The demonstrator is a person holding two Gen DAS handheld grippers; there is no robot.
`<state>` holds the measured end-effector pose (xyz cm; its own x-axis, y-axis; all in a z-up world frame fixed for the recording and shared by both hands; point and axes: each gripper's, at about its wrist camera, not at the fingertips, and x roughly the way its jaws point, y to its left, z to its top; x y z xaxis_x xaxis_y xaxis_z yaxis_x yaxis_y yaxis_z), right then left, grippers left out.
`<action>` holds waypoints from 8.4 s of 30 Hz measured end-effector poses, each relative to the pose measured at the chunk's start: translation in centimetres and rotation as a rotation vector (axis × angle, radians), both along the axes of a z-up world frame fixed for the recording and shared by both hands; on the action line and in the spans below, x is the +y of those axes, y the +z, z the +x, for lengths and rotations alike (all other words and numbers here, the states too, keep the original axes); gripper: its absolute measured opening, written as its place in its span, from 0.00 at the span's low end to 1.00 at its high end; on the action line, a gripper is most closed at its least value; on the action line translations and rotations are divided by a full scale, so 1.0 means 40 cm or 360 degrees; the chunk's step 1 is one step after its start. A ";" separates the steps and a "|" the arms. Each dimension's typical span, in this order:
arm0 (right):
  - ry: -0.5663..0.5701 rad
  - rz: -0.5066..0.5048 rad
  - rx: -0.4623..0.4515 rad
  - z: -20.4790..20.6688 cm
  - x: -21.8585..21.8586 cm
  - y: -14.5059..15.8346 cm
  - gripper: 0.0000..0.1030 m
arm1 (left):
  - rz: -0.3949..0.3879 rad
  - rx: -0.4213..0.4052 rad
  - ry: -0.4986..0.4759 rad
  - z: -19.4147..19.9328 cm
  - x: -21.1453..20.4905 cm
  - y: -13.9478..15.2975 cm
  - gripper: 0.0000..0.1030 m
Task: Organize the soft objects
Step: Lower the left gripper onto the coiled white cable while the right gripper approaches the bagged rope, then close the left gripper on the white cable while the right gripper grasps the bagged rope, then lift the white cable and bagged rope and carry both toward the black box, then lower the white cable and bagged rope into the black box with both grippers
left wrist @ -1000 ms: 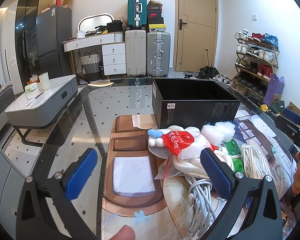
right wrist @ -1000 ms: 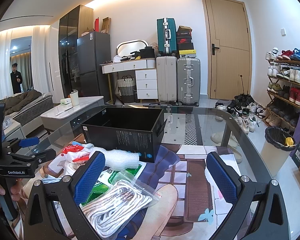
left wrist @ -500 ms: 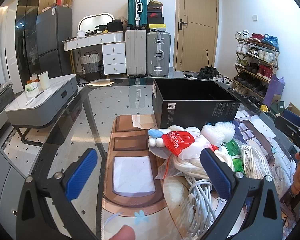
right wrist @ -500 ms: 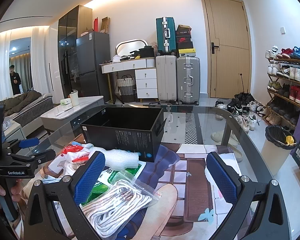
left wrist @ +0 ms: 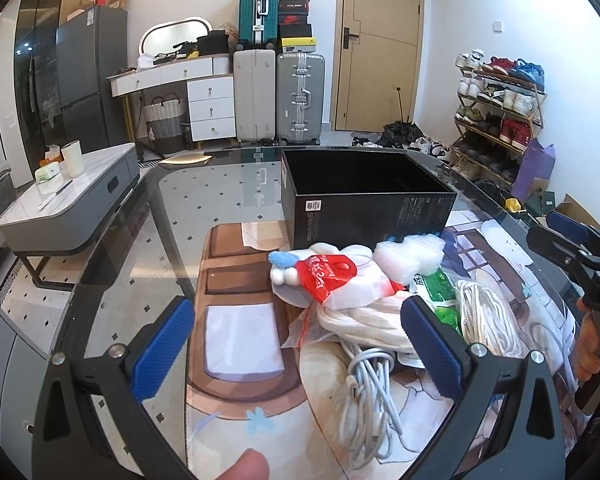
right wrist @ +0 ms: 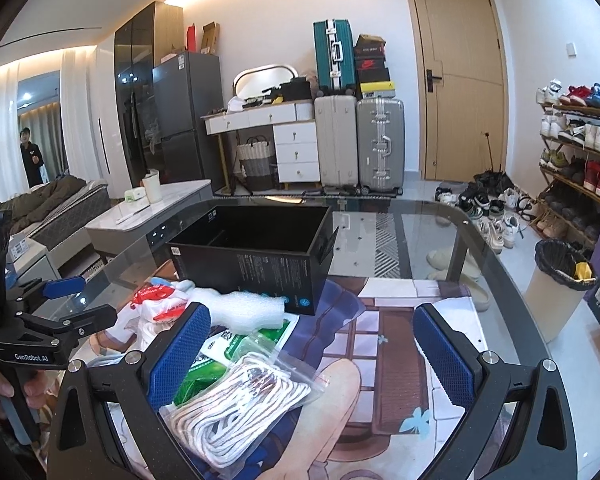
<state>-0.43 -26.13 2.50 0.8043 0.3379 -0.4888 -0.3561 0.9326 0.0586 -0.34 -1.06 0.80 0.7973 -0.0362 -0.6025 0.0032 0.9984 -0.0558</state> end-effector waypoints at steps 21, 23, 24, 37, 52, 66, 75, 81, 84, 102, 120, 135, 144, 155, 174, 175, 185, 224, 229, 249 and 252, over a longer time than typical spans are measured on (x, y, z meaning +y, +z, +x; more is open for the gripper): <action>0.0079 -0.0049 0.0332 0.004 0.065 -0.033 1.00 | 0.0002 0.0178 -0.0140 -0.013 -0.024 -0.019 1.00; 0.0081 -0.0042 0.0356 0.006 0.070 -0.041 1.00 | 0.0009 0.0195 -0.0155 -0.015 -0.028 -0.025 1.00; 0.0081 -0.0041 0.0369 0.006 0.072 -0.045 1.00 | 0.0012 0.0203 -0.0161 -0.016 -0.030 -0.029 1.00; 0.0039 0.0030 0.0535 0.006 0.080 -0.075 0.99 | 0.0004 0.0336 -0.0216 -0.016 -0.052 -0.075 1.00; -0.0015 0.0063 0.0737 0.045 0.091 -0.124 0.84 | -0.0015 0.0411 -0.0239 0.014 -0.060 -0.107 0.92; -0.0067 0.0077 0.0823 0.077 0.095 -0.152 0.76 | 0.0081 0.0461 -0.0204 0.046 -0.073 -0.119 0.88; -0.0102 0.0089 0.0836 0.070 0.097 -0.152 0.73 | 0.0081 0.0468 -0.0168 0.051 -0.075 -0.122 0.89; -0.0126 0.0066 0.0855 0.068 0.100 -0.150 0.73 | 0.0093 0.0446 -0.0175 0.048 -0.080 -0.118 0.76; -0.0147 0.0019 0.0853 0.068 0.102 -0.151 0.73 | 0.0096 0.0441 -0.0170 0.048 -0.081 -0.113 0.66; -0.0204 -0.0201 0.0818 0.049 0.107 -0.159 0.72 | 0.0102 0.0460 -0.0261 0.041 -0.102 -0.099 0.30; -0.0169 -0.0131 0.0764 0.053 0.070 -0.115 0.32 | 0.0053 0.0561 -0.0253 0.001 -0.062 -0.077 0.30; -0.0068 -0.0094 0.0688 0.027 0.101 -0.054 0.32 | 0.0046 0.0547 -0.0292 -0.049 -0.082 -0.020 0.30; -0.0046 -0.0075 0.0676 -0.006 0.093 -0.039 0.32 | 0.0065 0.0502 -0.0317 -0.082 -0.126 0.033 0.30; -0.0013 -0.0062 0.0648 -0.067 0.090 -0.012 0.32 | 0.0072 0.0432 -0.0308 -0.135 -0.153 0.085 0.30; 0.0025 -0.0020 0.0549 -0.091 0.105 0.085 0.32 | 0.0102 0.0306 -0.0244 -0.115 -0.141 0.147 0.30; 0.0028 -0.0020 0.0541 -0.086 0.108 0.092 0.32 | 0.0096 0.0298 -0.0238 -0.109 -0.138 0.152 0.30; 0.0045 -0.0004 0.0493 -0.028 0.132 0.147 0.32 | 0.0069 0.0228 -0.0177 -0.042 -0.103 0.194 0.30; 0.0070 0.0073 0.0449 0.333 0.203 0.228 0.32 | 0.0093 0.0139 -0.0158 0.266 -0.065 0.251 0.30; 0.0079 0.0063 0.0458 0.384 0.229 0.217 0.32 | 0.0080 0.0143 -0.0153 0.304 -0.063 0.239 0.30; 0.0078 0.0037 0.0553 0.552 0.232 0.097 0.32 | 0.0040 0.0216 -0.0147 0.443 -0.063 0.148 0.30; 0.0083 0.0031 0.0566 0.566 0.236 0.080 0.32 | 0.0037 0.0227 -0.0148 0.458 -0.068 0.137 0.30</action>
<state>22.23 -16.70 5.71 0.5665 0.3857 -0.7283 -0.3571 0.9113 0.2048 17.99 -3.77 6.29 0.6974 -0.0906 -0.7109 0.0895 0.9952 -0.0391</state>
